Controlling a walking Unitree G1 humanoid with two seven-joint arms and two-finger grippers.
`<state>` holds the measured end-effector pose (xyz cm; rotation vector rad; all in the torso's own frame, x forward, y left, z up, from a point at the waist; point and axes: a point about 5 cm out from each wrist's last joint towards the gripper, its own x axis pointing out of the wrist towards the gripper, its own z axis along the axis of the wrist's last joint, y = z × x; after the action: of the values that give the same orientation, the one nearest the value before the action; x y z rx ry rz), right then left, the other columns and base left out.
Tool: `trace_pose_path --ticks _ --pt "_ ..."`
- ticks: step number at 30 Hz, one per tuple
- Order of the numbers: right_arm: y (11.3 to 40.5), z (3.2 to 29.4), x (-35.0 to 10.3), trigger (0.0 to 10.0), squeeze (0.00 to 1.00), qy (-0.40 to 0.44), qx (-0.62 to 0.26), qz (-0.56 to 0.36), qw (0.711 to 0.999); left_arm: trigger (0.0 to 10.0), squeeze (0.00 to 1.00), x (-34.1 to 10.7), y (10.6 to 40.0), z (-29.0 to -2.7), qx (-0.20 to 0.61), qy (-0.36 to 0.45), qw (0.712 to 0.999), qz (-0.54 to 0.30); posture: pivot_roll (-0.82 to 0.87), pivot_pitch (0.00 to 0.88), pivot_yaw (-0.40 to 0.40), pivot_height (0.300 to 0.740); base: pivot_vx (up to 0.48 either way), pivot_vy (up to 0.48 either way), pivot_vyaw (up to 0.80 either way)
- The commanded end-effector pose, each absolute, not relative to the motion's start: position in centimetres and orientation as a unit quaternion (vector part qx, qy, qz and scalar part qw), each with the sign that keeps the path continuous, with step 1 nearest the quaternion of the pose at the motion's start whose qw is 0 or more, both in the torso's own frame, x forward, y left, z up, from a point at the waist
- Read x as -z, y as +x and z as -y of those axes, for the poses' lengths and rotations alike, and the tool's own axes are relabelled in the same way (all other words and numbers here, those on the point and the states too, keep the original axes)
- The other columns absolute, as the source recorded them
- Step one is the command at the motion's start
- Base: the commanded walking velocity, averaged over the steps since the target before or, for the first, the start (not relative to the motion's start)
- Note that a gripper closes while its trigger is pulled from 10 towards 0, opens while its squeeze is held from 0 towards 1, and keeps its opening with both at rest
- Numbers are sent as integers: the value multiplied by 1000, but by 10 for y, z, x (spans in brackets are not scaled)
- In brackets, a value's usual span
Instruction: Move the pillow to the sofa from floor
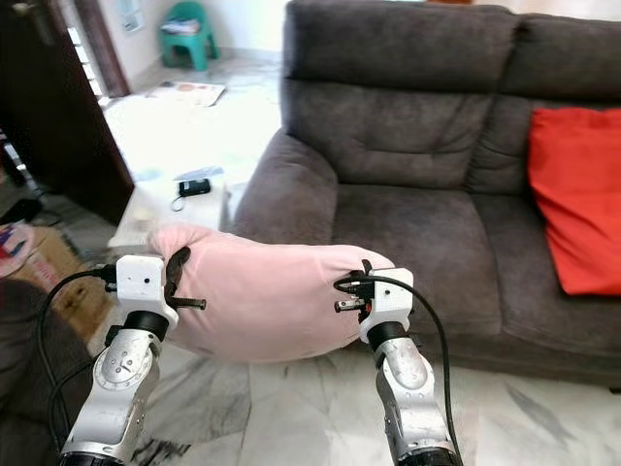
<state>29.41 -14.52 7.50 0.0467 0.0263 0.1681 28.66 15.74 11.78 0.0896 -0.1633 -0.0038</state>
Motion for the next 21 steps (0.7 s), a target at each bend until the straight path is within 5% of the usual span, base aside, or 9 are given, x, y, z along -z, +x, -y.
trace_pose_path --ticks 1,21 --pt "299 153 -92 10000 0 24 -66 22 997 10000 0 -127 288 -163 -15 40 993 106 91 0 -16 734 0 0 -788" --pt "307 147 -95 10000 0 18 -69 21 997 10000 0 -127 290 -165 -22 43 993 107 96 0 -23 734 0 -201 -748"
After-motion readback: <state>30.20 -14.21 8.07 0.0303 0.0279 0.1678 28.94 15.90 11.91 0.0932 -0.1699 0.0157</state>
